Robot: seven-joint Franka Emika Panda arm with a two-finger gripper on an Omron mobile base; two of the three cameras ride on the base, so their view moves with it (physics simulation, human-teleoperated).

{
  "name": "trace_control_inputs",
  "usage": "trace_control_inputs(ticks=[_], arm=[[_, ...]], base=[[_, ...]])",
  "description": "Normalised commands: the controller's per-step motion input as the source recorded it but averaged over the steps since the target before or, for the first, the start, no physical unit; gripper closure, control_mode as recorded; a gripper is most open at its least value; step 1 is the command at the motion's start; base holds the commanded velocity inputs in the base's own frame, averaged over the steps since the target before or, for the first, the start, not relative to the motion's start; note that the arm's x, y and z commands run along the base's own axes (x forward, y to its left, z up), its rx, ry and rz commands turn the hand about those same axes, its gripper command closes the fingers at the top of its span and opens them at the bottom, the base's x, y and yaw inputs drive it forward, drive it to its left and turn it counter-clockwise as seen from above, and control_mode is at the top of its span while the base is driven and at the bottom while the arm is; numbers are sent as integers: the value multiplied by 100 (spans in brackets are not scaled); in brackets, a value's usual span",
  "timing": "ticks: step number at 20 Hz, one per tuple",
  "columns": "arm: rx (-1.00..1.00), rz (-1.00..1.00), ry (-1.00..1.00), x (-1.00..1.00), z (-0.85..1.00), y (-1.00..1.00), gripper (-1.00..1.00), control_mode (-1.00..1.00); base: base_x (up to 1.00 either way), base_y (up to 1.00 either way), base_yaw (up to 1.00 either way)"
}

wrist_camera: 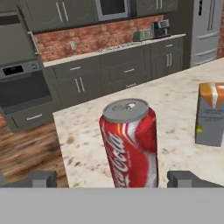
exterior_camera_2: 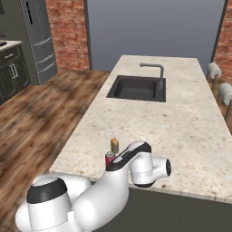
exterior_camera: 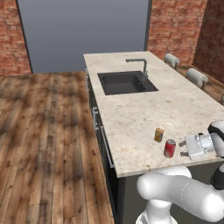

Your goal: Pick the boxed drink, can from the counter and place them in the open cabinet.

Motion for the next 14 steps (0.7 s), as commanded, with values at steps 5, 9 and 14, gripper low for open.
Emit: trace_control_inputs(ticks=[5,9,14], arm=[[-1,0,10,10,-1,22,-100,-100],[0,0,8,8,0,21,-100,-100],[0,0,10,18,0,26,-100,-100]], base=[[0,0,0],[0,0,0],[0,0,0]])
